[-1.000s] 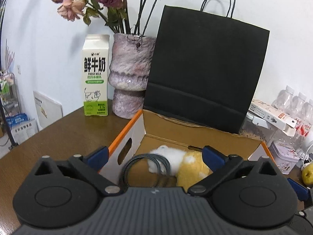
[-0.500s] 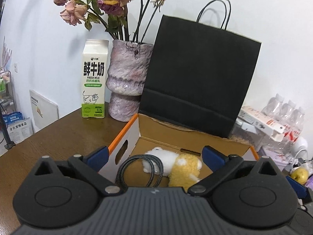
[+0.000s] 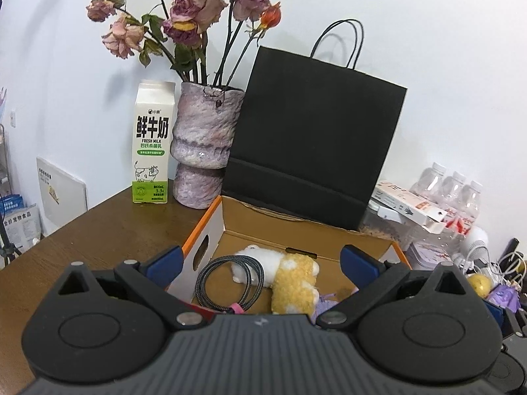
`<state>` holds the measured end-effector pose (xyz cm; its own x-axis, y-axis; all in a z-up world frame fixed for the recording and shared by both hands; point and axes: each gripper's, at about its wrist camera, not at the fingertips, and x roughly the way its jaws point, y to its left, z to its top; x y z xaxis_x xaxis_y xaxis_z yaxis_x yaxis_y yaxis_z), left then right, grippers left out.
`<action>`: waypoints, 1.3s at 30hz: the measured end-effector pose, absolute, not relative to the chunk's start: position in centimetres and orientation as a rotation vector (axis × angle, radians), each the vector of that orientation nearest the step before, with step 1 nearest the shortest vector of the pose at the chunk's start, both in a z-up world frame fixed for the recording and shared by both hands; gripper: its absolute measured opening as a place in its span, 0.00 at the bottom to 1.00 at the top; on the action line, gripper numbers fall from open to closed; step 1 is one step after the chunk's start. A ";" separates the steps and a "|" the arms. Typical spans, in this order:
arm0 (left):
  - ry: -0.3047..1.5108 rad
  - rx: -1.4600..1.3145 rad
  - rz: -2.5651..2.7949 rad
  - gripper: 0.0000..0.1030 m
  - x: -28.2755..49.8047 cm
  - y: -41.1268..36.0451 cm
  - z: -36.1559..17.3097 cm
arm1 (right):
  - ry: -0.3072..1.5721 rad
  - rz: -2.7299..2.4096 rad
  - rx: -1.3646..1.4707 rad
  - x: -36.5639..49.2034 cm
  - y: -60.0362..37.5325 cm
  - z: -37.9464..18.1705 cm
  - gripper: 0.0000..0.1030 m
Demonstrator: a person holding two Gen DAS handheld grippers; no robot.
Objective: Organize objects
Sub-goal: 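Lower the cable into the box and open the left tool while the right tool releases the headband, then move both tools back from the box toward the remaining table items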
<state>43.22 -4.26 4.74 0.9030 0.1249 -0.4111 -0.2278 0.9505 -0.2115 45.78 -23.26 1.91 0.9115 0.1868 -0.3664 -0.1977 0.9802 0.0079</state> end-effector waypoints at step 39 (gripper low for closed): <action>0.354 -0.105 0.105 1.00 27.6 -3.4 3.2 | 0.325 0.266 -0.086 27.0 -24.3 -0.7 1.00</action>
<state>27.59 -3.45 3.21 0.9326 0.0837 -0.3512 -0.1204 0.9892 -0.0837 27.05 -24.25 -0.70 0.9133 0.2437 -0.3262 -0.2713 0.9616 -0.0409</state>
